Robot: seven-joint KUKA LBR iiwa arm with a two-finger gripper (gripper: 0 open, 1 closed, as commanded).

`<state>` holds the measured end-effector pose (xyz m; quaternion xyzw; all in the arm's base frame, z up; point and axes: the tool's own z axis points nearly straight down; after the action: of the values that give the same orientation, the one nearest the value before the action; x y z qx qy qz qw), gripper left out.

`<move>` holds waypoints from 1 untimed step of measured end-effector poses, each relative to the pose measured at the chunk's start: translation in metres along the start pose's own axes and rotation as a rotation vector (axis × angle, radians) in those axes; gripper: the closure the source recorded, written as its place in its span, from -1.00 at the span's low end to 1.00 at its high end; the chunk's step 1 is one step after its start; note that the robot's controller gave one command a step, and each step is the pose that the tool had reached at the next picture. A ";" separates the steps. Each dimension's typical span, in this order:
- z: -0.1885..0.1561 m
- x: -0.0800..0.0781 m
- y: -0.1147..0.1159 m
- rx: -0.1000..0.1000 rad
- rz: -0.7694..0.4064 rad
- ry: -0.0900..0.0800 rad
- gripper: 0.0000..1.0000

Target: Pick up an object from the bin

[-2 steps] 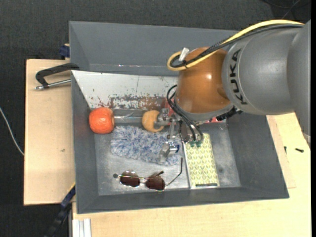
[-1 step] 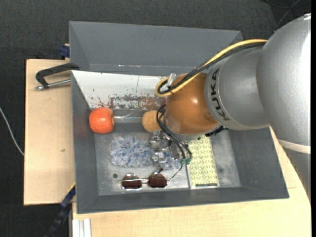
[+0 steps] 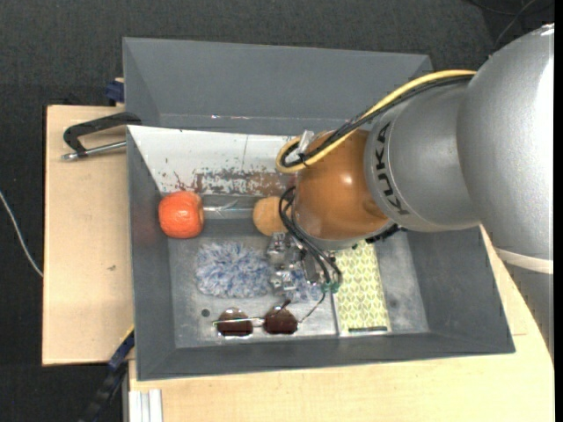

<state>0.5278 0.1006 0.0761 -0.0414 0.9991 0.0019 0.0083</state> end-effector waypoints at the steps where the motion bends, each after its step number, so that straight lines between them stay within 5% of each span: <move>1: -0.001 0.000 0.000 0.000 0.000 0.001 1.00</move>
Offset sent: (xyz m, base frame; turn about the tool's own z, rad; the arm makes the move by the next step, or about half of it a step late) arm -0.0130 0.0312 0.0390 0.0938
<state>0.5274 0.1006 0.0773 -0.0414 0.9991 0.0019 0.0080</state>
